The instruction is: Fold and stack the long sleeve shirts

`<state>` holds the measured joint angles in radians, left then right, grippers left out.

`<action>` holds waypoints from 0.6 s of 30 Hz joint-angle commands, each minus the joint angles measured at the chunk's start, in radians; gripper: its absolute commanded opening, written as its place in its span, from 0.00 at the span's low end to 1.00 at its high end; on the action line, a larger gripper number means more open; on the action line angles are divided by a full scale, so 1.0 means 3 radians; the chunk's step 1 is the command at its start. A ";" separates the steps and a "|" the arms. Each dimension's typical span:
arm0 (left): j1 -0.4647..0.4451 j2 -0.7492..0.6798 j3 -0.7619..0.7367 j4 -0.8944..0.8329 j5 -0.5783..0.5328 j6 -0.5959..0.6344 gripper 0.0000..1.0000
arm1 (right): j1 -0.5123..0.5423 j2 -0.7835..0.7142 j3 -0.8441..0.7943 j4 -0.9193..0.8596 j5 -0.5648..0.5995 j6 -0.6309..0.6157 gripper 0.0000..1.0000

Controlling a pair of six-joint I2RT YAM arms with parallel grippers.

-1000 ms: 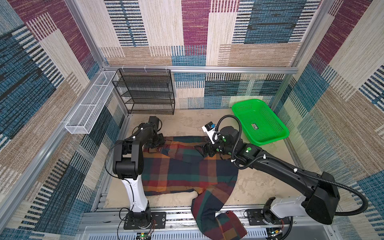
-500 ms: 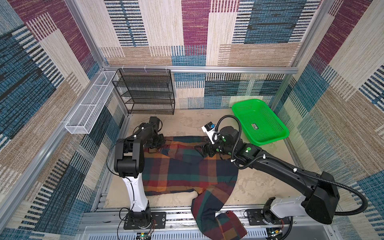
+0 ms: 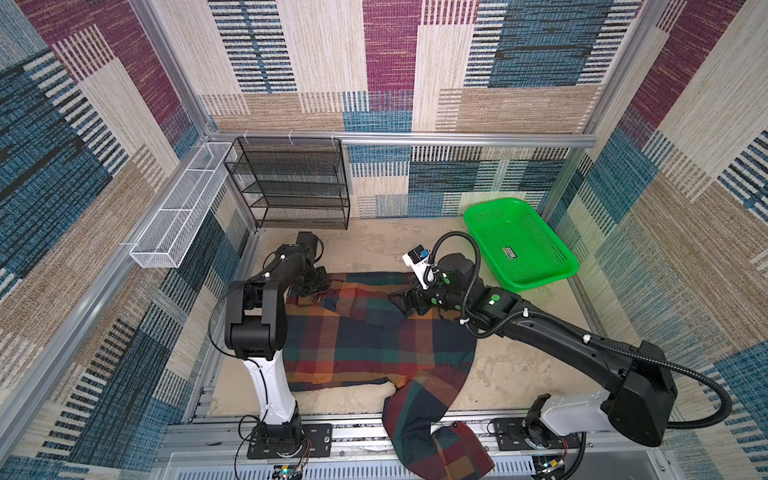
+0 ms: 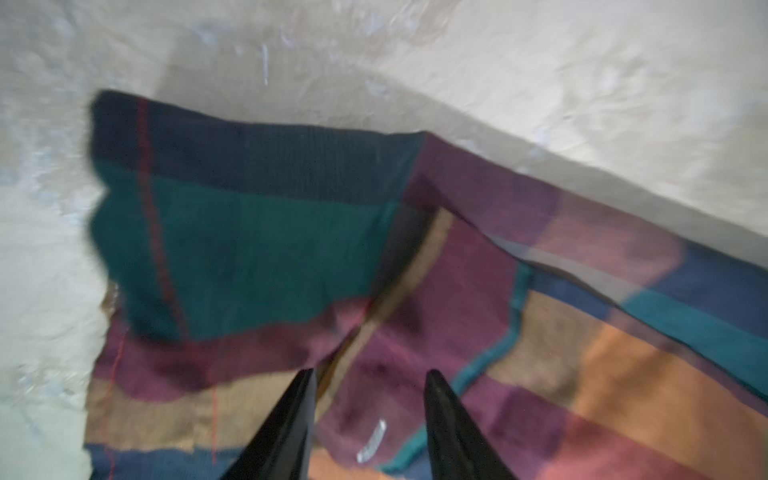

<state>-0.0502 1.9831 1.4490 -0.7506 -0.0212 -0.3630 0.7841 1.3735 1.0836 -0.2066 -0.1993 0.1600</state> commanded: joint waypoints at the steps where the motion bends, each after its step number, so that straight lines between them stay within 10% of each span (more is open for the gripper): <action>1: 0.0004 0.0078 0.0066 -0.0088 -0.0029 0.0134 0.50 | -0.0001 0.0019 0.0013 0.0090 -0.0034 0.0030 0.93; 18: 0.0001 0.0182 0.0084 -0.0112 0.0058 0.0188 0.05 | -0.0001 0.0044 -0.0002 0.0081 -0.0029 0.0026 0.94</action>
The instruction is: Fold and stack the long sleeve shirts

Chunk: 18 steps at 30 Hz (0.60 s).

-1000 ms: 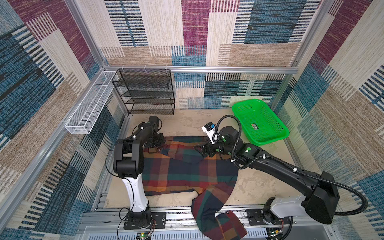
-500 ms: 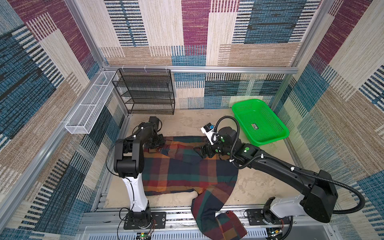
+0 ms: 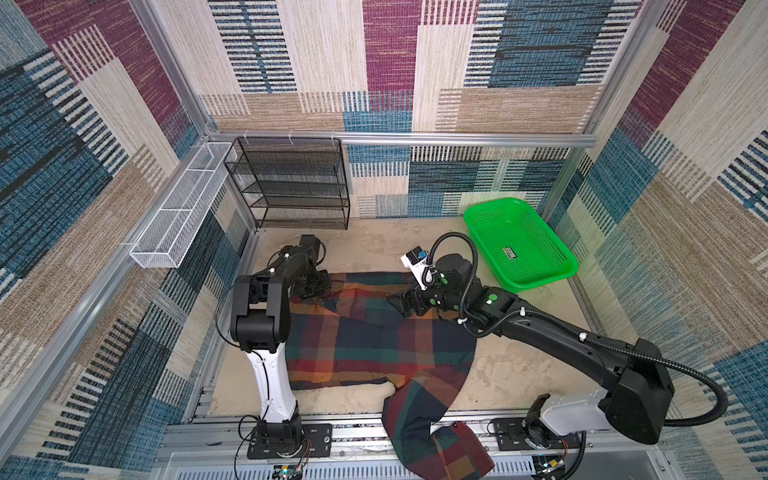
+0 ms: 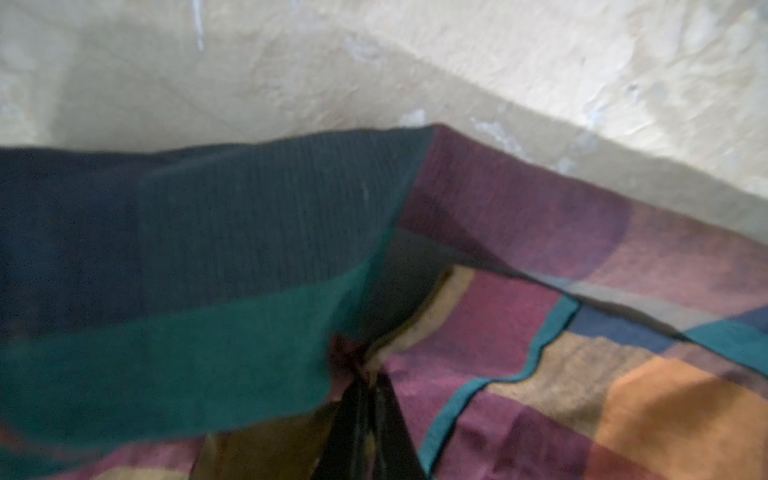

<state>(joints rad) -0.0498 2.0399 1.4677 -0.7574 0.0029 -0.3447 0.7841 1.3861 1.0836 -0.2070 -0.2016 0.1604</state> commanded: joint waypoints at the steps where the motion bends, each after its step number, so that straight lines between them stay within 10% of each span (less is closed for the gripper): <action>1: 0.0002 -0.0042 0.0029 -0.0097 -0.0030 0.0131 0.04 | -0.0001 0.0002 0.0003 0.0072 -0.0018 0.0027 0.94; 18: 0.0006 -0.0122 0.0040 -0.0164 -0.0148 0.0167 0.15 | -0.0001 0.0035 -0.0001 0.0056 -0.0080 0.0038 0.95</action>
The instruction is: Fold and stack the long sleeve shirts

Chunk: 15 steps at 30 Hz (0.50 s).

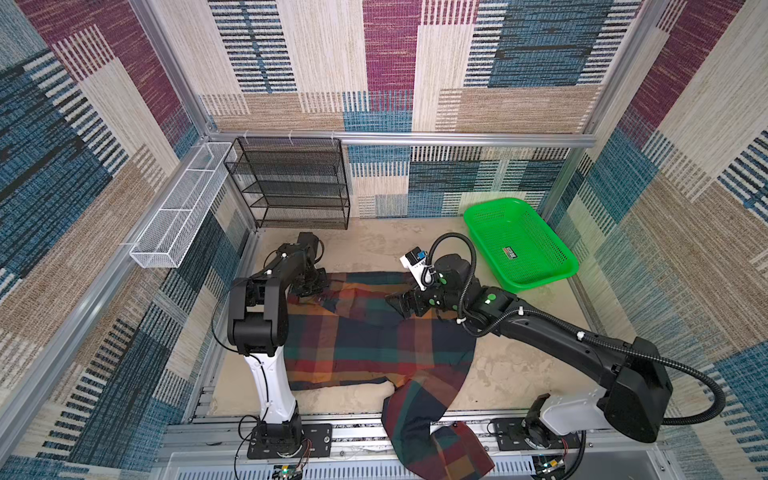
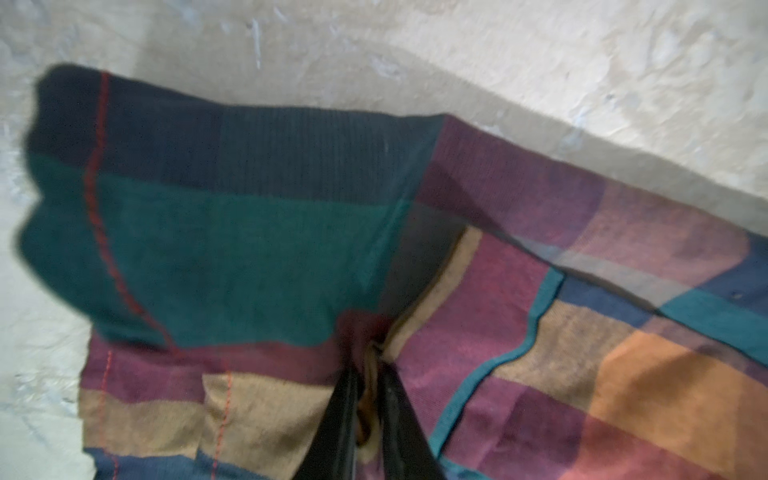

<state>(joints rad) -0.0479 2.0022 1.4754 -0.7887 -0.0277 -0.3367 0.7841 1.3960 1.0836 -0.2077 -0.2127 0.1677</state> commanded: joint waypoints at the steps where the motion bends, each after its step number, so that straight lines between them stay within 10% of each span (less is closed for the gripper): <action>1: 0.0001 0.0003 0.0015 -0.0055 -0.0044 0.0138 0.13 | -0.0001 0.0004 -0.0002 0.0063 -0.0046 0.0013 0.95; 15: 0.0016 -0.0896 -0.0268 0.0481 0.0093 -0.0148 0.00 | -0.0197 0.0184 0.0156 -0.0037 0.0097 0.0283 0.95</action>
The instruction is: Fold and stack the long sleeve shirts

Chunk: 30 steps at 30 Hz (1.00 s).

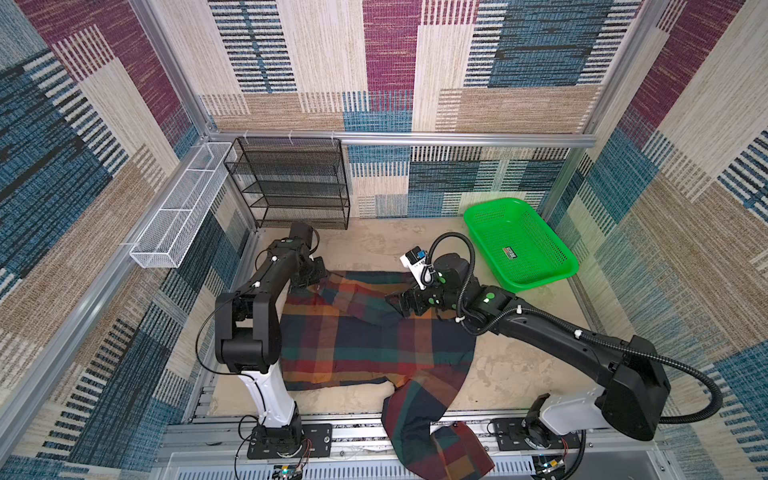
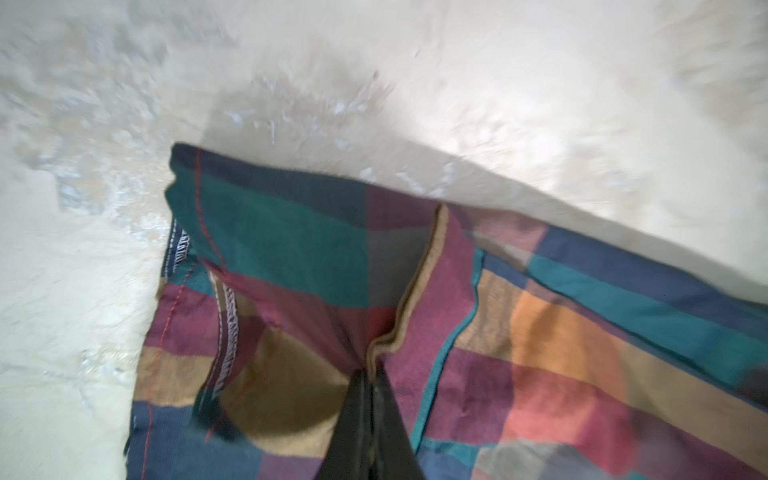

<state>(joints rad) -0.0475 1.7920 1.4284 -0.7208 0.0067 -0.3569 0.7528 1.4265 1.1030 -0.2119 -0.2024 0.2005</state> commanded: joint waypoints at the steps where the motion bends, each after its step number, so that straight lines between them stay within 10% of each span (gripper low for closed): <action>1: 0.0029 -0.0322 -0.0206 0.0361 -0.0041 -0.0123 0.00 | -0.0157 0.0148 0.0135 -0.0066 0.0062 0.0231 0.95; 9: 0.0112 -0.1026 -0.0803 0.0857 -0.0070 -0.0364 0.00 | -0.0770 0.0501 0.0206 0.0044 -0.0295 0.0609 0.94; 17: 0.0132 -0.0665 -0.0799 0.0512 -0.0195 -0.0312 0.01 | -0.0795 0.0847 0.0180 0.0123 -0.0455 0.0613 0.93; 30: 0.0217 -0.0946 -0.1030 0.0336 -0.0407 -0.0528 0.49 | -0.0793 0.1052 -0.0103 0.0262 -0.0542 0.0547 0.93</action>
<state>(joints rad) 0.0109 1.5345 1.1473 -0.6323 -0.0803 -0.4835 0.5148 1.7405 1.0748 -0.1795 -0.3416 0.3645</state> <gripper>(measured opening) 0.490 0.926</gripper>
